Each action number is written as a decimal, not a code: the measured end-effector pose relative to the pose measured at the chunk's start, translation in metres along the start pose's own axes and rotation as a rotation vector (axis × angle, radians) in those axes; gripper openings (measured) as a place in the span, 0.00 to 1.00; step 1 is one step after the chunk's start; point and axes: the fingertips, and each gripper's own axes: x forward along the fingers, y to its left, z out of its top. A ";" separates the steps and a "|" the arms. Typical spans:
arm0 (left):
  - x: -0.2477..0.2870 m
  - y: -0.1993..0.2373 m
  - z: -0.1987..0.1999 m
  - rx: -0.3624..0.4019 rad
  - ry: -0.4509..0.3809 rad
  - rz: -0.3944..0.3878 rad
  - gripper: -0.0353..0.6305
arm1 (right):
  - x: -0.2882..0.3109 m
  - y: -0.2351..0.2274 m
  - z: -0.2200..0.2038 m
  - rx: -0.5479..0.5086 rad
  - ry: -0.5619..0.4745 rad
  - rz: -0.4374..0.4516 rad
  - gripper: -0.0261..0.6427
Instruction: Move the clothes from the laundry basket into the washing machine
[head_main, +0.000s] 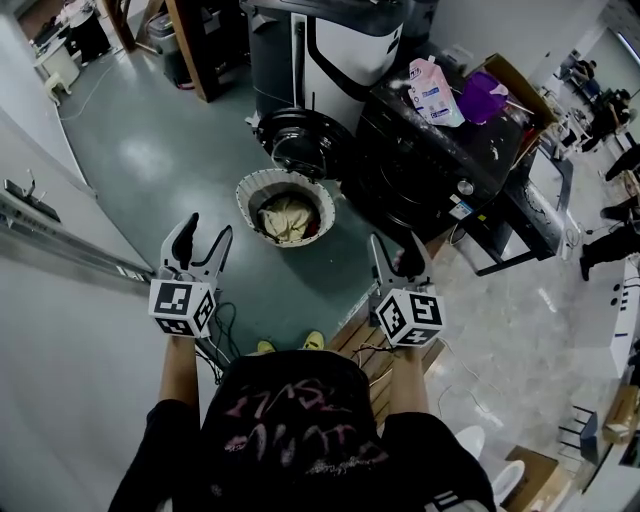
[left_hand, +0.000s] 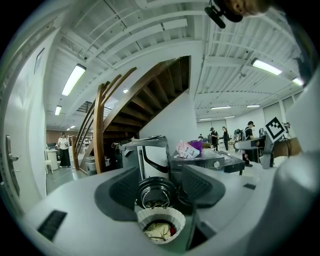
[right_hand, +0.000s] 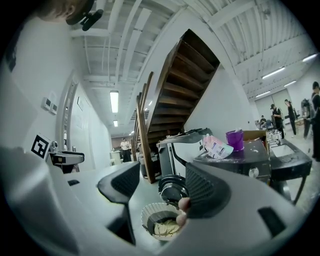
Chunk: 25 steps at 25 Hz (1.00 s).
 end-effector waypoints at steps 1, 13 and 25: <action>0.002 -0.003 0.001 0.002 0.000 0.002 0.46 | 0.001 -0.003 -0.001 0.001 0.002 0.007 0.47; 0.016 -0.012 0.005 0.014 0.006 0.042 0.46 | 0.024 -0.026 0.002 0.012 -0.011 0.057 0.47; 0.060 0.002 0.008 0.027 -0.013 0.019 0.46 | 0.063 -0.037 -0.001 0.012 -0.020 0.043 0.47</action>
